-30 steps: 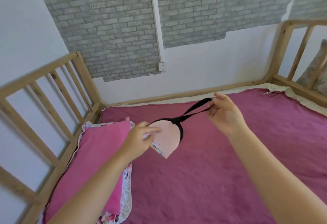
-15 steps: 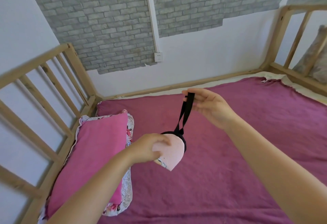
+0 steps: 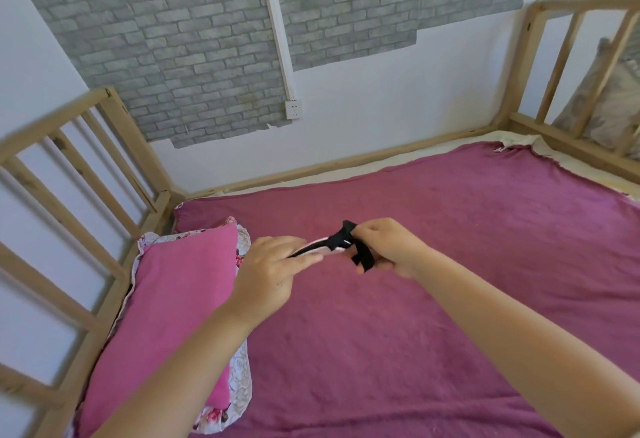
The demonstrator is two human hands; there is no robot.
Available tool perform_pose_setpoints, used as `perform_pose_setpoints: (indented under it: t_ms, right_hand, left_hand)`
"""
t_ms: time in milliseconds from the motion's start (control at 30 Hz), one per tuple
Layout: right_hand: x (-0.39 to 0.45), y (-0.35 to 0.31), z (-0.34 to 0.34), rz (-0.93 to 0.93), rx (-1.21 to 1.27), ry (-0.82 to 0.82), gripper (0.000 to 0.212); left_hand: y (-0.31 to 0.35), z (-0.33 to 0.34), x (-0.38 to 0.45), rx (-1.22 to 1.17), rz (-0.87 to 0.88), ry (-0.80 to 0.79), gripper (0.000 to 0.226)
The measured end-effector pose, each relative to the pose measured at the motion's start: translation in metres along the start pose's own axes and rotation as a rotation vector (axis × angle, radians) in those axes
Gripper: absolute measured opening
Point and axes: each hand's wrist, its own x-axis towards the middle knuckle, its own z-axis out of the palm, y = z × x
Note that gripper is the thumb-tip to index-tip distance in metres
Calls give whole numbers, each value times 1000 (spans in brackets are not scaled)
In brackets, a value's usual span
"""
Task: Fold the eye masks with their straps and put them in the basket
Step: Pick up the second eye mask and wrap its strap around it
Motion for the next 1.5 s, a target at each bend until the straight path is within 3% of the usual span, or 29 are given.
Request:
perform_pose_setpoints:
  t_ms: [133, 200, 300, 400, 467, 500, 633, 733, 900, 1067, 1267, 1500]
  right_hand:
    - [2, 0, 7, 72, 173, -123, 29]
    - [5, 1, 10, 40, 237, -100, 24]
    - [10, 6, 13, -30, 335, 43, 19]
    - [14, 10, 17, -137, 277, 205, 19]
    - [14, 11, 22, -209, 197, 250, 23]
    - [14, 12, 25, -246, 170, 257, 27]
    - [8, 9, 30, -369, 158, 255, 23]
    - [3, 9, 25, -445, 245, 257, 28]
    - [-3, 13, 12, -466, 452, 306, 36]
    - [-6, 18, 8, -455, 646, 322, 38]
    - [-4, 14, 10, -392, 376, 205, 33]
    - [-6, -2, 4, -426, -46, 36, 31]
  left_hand:
    - [-2, 11, -6, 186, 227, 84, 37]
    - [-6, 16, -11, 189, 183, 137, 27]
    - [0, 18, -18, 144, -234, 83, 20]
    - [1, 23, -6, -396, -848, -94, 28]
    - [-1, 23, 12, -747, -1142, -16, 23]
    - [0, 22, 17, -752, -1195, 51, 18]
    - [25, 12, 33, -704, -1120, 247, 13]
    - [24, 17, 38, -769, -1108, 291, 19]
    - [27, 18, 28, -941, -1050, 85, 37]
    - [26, 10, 22, -864, -943, -84, 31]
    - [33, -3, 20, -646, -796, -261, 41]
    - [37, 2, 8, -695, -836, -274, 47]
